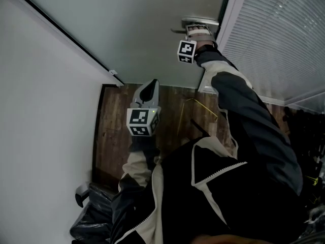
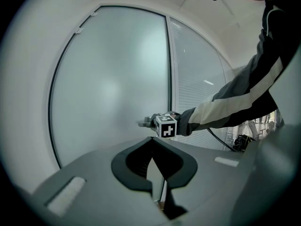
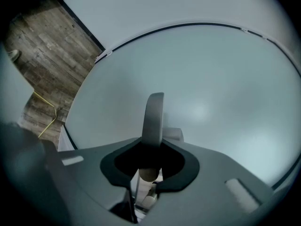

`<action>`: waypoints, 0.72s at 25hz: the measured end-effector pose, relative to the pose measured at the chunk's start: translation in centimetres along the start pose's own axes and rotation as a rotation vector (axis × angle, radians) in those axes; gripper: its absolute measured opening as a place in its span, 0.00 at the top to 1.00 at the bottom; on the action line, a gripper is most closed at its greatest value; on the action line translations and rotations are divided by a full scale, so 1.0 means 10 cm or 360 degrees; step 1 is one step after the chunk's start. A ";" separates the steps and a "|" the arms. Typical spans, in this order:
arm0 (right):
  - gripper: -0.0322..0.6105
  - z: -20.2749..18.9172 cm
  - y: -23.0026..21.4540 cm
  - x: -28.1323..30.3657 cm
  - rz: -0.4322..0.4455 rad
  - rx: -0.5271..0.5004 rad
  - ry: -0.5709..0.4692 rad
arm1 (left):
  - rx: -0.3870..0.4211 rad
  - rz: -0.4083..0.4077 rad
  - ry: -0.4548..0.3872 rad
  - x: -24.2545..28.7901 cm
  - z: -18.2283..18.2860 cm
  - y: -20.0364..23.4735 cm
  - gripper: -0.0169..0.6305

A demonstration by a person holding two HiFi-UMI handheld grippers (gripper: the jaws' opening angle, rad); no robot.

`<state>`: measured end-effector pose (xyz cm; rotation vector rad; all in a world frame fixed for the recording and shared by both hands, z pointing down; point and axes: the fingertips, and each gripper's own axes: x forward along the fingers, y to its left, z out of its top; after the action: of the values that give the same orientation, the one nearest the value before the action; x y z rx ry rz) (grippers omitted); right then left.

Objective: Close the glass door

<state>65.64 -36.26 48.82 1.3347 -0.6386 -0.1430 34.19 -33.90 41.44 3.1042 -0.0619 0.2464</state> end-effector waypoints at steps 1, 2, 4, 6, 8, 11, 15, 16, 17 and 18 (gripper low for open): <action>0.84 0.00 0.00 0.00 0.0010 -0.0007 -0.0002 | -0.0001 0.0003 0.0000 -0.01 0.00 0.00 0.96; 0.83 0.00 0.01 0.00 0.0031 -0.0015 -0.0006 | -0.0002 0.0006 0.0000 -0.02 0.01 -0.01 0.96; 0.75 0.01 0.07 0.01 0.0108 0.0008 -0.0028 | 0.0001 0.0012 0.0001 -0.04 0.01 -0.02 0.96; 0.66 0.01 0.10 -0.03 0.0165 0.0130 -0.0068 | 0.0002 0.0026 0.0002 -0.06 0.00 0.00 0.96; 0.63 0.03 0.07 -0.23 0.0185 0.0382 -0.0159 | -0.0010 0.0048 -0.0005 -0.12 -0.02 0.05 0.96; 0.68 0.31 0.05 -0.88 0.0390 0.0998 -0.0526 | -0.0055 0.0081 -0.0015 -0.20 -0.03 0.15 0.96; 0.92 0.88 0.13 -1.96 0.0742 0.1687 -0.1029 | -0.0060 0.0125 -0.0054 -0.29 0.02 0.34 0.96; 0.94 0.99 0.17 -2.18 0.0760 0.1744 -0.1091 | -0.0057 0.0133 -0.0057 -0.32 0.03 0.39 0.96; 0.94 1.09 0.21 -2.36 0.0765 0.1769 -0.1130 | -0.0065 0.0137 -0.0058 -0.34 0.02 0.43 0.96; 0.94 1.18 0.26 -2.53 0.0770 0.1787 -0.1152 | -0.0076 0.0135 -0.0060 -0.38 0.02 0.46 0.96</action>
<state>38.15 -34.40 43.47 2.1502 -1.8070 0.1767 30.30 -38.39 40.80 3.0626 -0.1975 0.1859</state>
